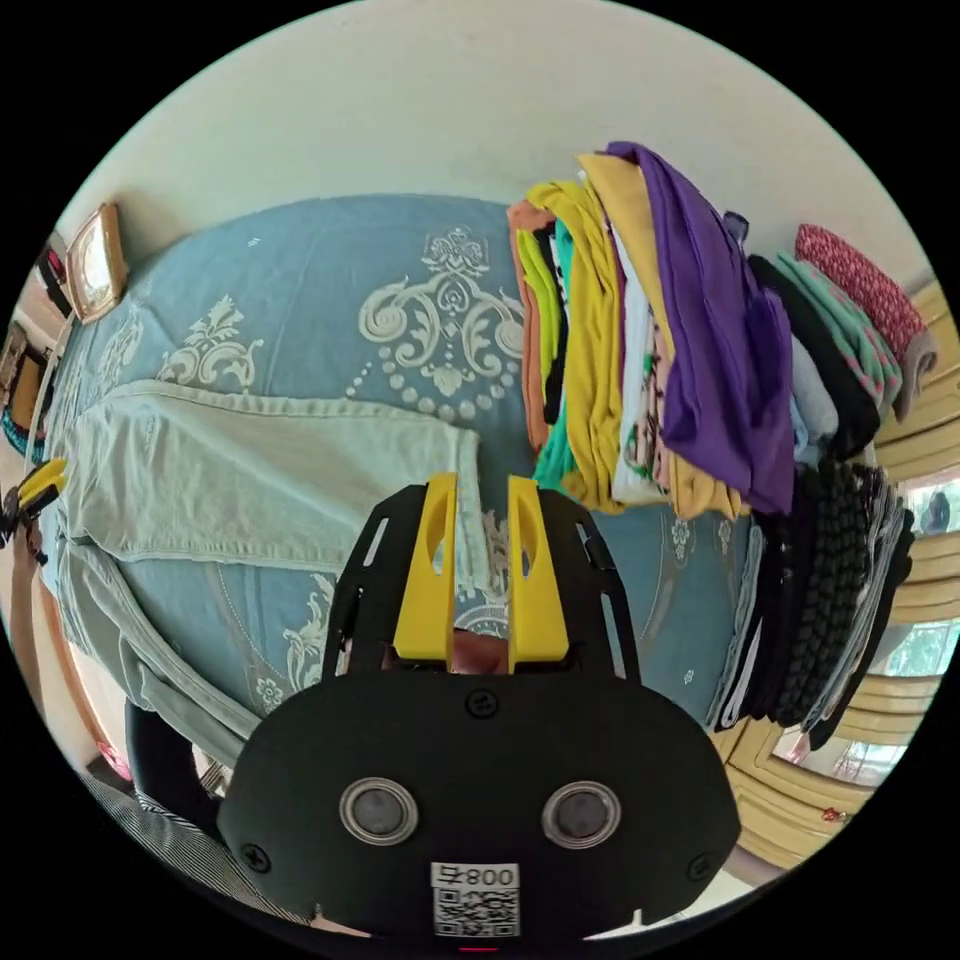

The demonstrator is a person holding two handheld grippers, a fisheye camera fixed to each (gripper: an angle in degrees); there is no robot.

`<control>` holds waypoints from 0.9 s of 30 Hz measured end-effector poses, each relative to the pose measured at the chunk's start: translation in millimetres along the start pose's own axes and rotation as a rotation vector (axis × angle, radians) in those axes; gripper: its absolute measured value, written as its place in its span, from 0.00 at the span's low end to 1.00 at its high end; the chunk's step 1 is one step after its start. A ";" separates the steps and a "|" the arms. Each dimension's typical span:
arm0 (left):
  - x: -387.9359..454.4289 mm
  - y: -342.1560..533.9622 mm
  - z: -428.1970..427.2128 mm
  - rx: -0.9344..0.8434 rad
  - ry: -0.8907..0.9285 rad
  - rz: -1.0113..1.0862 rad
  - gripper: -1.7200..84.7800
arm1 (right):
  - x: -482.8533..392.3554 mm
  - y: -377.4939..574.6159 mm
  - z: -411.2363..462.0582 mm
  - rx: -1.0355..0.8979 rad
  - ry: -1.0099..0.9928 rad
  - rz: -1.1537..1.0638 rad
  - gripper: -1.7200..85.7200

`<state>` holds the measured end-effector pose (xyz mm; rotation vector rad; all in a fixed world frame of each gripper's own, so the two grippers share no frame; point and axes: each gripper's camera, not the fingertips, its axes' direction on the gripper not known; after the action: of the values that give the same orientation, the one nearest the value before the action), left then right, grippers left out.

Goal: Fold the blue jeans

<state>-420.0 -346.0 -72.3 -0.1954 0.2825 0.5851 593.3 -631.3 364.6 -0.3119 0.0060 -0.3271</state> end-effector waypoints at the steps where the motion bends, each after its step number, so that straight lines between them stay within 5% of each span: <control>1: -1.9 -14.5 10.5 -0.021 -0.008 -0.006 0.14 | -4.8 -13.6 8.3 -0.016 0.020 -0.020 0.12; 7: 0.3 -64.5 58.8 -0.124 -0.066 -0.005 0.14 | -1.3 -41.1 69.2 -0.240 -0.066 -0.049 0.12; 14: 29.9 -58.8 61.5 -0.089 -0.166 0.029 0.05 | -3.4 -22.3 60.0 -0.205 -0.050 -0.136 0.05; 22: 46.7 -53.7 6.6 0.168 -0.232 -0.030 0.03 | 20.4 13.8 -37.1 0.181 0.036 -0.061 0.03; 27: 37.1 -67.7 44.9 0.040 -0.210 -0.129 0.06 | 11.6 -13.5 7.3 -0.014 0.081 -0.085 0.03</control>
<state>-342.7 -370.6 -34.9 -0.1111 0.0769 0.4673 600.5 -645.0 376.1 -0.3132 0.0748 -0.4242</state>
